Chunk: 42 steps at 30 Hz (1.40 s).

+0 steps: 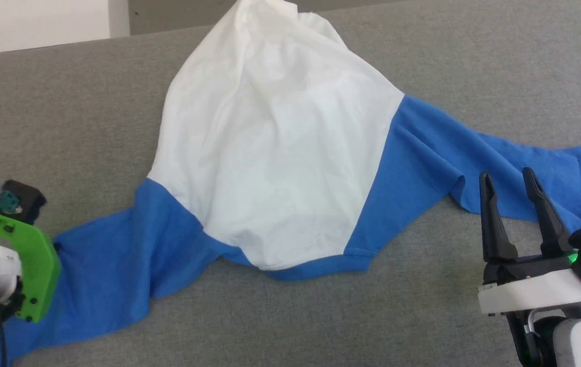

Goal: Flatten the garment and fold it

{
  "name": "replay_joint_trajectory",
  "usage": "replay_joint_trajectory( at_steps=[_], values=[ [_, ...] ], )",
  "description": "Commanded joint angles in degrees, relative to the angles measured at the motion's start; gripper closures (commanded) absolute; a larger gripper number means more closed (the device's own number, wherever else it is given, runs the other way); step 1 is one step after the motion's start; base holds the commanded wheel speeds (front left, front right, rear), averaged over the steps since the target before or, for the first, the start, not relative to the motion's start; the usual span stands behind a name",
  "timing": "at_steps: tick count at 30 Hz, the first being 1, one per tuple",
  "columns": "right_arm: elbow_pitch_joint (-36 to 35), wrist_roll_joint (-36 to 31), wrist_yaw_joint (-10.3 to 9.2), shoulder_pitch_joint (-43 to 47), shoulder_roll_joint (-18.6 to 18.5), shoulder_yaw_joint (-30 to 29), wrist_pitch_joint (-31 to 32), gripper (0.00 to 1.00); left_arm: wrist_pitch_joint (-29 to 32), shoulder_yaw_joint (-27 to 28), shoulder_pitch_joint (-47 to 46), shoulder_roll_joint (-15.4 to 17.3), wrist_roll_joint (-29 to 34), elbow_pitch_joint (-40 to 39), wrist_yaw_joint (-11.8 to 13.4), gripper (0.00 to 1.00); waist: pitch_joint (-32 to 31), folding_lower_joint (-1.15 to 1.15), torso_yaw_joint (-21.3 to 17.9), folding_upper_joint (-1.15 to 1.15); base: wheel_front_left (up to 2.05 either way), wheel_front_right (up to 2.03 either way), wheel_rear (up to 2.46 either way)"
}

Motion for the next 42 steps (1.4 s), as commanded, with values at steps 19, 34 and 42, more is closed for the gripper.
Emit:
replay_joint_trajectory(
  at_steps=[19, 34, 42],
  values=[
    [2.1, 0.5, -0.08, -4.7, 0.1, 3.9, -0.3, 0.00, -15.9, 2.8, -16.5, 3.2, 12.4, 12.4, 5.0, 0.00, 4.5, 0.00, -2.4, 0.00, 0.00, 0.00, 0.00],
    [2.0, 0.6, -0.08, 0.2, 0.1, 1.2, 1.5, 0.00, -26.6, 7.6, 2.4, -14.8, 2.4, 0.6, 18.9, 0.00, -6.4, 0.00, 3.3, 0.00, 0.00, 0.00, 0.00],
    [1.0, 0.7, -0.08, 1.0, 0.1, 1.4, 2.6, 0.00, -22.5, 6.6, 12.0, -21.3, -3.6, -7.8, 22.3, 0.00, -7.6, 0.00, 3.8, 0.00, 0.00, 0.00, 0.00]
  ],
)
